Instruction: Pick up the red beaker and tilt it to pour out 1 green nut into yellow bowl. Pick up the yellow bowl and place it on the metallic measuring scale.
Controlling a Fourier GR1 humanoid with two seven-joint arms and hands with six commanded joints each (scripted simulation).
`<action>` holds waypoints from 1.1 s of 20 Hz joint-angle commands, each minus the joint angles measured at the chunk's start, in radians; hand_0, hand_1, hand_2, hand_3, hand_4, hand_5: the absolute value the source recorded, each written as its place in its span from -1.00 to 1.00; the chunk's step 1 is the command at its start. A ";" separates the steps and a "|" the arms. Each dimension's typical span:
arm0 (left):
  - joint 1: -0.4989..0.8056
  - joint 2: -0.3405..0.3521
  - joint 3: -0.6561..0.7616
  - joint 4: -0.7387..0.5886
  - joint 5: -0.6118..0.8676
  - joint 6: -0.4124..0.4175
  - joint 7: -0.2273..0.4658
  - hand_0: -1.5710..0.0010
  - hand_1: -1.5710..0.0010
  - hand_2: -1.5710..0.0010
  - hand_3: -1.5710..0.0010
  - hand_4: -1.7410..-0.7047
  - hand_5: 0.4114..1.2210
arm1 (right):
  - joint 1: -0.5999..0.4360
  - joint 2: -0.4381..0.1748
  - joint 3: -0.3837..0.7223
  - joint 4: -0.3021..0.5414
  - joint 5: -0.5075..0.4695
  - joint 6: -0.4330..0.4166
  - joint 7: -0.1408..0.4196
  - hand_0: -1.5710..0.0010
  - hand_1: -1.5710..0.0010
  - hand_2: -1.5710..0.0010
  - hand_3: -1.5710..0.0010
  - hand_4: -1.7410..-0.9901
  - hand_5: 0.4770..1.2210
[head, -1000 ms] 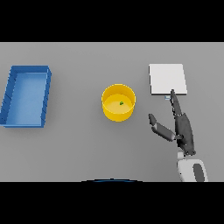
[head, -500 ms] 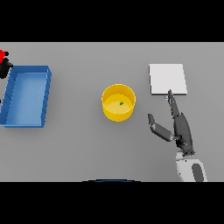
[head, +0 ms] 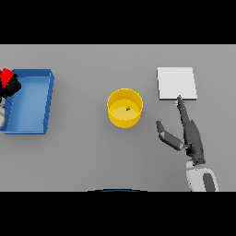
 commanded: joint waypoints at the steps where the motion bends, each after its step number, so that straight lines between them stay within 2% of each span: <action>1: 0.004 0.004 -0.001 -0.007 0.000 -0.015 -0.001 -0.99 -0.84 -0.82 -0.73 -0.29 0.04 | 0.002 0.000 0.000 -0.005 -0.001 0.001 0.005 1.00 1.00 1.00 1.00 0.46 -0.50; 2: 0.020 0.017 0.000 -0.033 0.040 -0.079 -0.009 -0.86 -0.50 -0.51 -0.44 -0.01 -0.03 | 0.002 0.000 -0.004 0.003 -0.007 0.002 0.001 1.00 1.00 1.00 1.00 0.47 -0.50; 3: 0.038 0.039 0.000 -0.066 0.071 -0.131 -0.003 -0.48 -0.20 -0.22 -0.15 0.20 -0.09 | 0.009 0.006 0.004 -0.003 -0.001 -0.001 -0.007 1.00 1.00 1.00 1.00 0.48 -0.50; 5: 0.038 0.061 -0.004 -0.088 0.103 -0.208 -0.004 0.05 0.23 0.22 0.26 0.49 -0.19 | 0.011 0.004 0.004 -0.009 0.010 -0.009 0.002 1.00 1.00 1.00 1.00 0.49 -0.49; 7: 0.032 0.078 0.000 -0.094 0.125 -0.253 -0.006 0.39 0.51 0.50 0.53 0.67 -0.26 | 0.017 0.004 0.005 -0.023 0.010 -0.011 0.008 1.00 1.00 1.00 1.00 0.48 -0.49; 9: 0.029 0.058 -0.003 -0.084 0.134 -0.258 -0.013 0.61 0.68 0.68 0.70 0.76 -0.32 | 0.024 0.004 0.012 -0.024 0.008 -0.001 0.002 1.00 1.00 1.00 1.00 0.47 -0.49; 12: 0.046 0.066 0.009 -0.092 0.139 -0.244 -0.039 0.80 0.84 0.84 0.85 0.82 -0.34 | 0.031 0.011 0.020 -0.038 0.013 -0.001 0.027 1.00 1.00 1.00 1.00 0.47 -0.50; 17: 0.019 0.045 0.032 -0.072 0.147 -0.222 -0.081 0.93 0.95 0.95 0.95 0.84 -0.36 | 0.018 -0.003 0.044 -0.040 0.088 -0.021 0.070 1.00 1.00 1.00 1.00 0.45 -0.50; 19: 0.020 0.045 0.038 -0.067 0.147 -0.215 -0.101 0.96 0.97 0.97 0.97 0.86 -0.34 | -0.033 -0.024 0.057 -0.019 0.082 0.023 0.052 1.00 1.00 1.00 1.00 0.54 -0.42; 22: 0.021 0.047 0.035 -0.063 0.152 -0.229 -0.102 0.98 0.98 0.98 0.98 0.85 -0.29 | -0.123 -0.093 0.084 -0.008 0.117 0.095 0.065 1.00 1.00 1.00 1.00 0.39 -0.38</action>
